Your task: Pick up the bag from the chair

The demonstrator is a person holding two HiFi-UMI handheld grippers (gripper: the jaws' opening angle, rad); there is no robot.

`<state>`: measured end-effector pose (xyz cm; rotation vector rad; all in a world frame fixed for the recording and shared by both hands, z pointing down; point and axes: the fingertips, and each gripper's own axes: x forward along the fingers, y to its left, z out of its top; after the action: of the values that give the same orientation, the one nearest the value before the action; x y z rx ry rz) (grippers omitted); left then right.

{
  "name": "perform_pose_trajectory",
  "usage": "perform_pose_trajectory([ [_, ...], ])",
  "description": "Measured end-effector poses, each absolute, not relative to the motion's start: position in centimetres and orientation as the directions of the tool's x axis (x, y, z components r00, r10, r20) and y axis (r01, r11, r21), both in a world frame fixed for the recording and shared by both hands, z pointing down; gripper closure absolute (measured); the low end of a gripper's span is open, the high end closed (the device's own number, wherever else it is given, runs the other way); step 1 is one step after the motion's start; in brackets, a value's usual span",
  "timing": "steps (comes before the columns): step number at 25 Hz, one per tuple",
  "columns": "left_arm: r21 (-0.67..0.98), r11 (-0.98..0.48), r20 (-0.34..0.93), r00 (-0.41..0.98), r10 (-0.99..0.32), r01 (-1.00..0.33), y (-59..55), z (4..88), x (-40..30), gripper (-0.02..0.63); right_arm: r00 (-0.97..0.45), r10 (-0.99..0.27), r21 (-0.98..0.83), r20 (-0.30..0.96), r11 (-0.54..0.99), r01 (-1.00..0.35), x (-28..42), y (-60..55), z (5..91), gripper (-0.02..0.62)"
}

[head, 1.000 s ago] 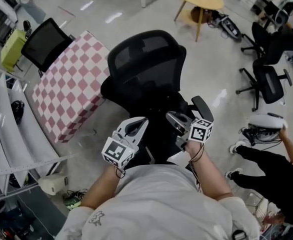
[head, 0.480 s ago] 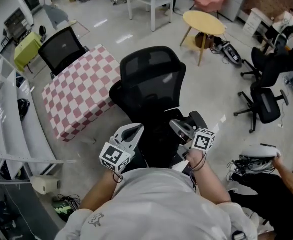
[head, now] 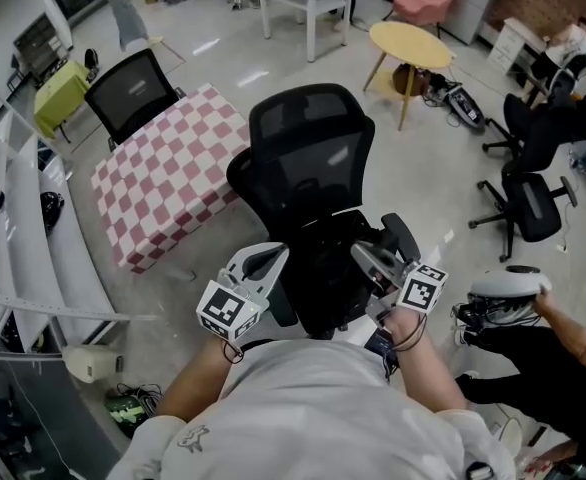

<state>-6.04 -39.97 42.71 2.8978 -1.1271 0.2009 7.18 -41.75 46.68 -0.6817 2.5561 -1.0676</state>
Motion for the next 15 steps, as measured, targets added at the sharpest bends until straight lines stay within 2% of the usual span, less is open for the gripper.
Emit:
perform_pose_trajectory([
  [15,-0.05,-0.796,0.116,0.788,-0.605,-0.603,-29.2,41.3,-11.9,0.594,-0.793,-0.6,-0.723,-0.106,0.594,-0.354,3.8,-32.5,44.0,0.563],
])
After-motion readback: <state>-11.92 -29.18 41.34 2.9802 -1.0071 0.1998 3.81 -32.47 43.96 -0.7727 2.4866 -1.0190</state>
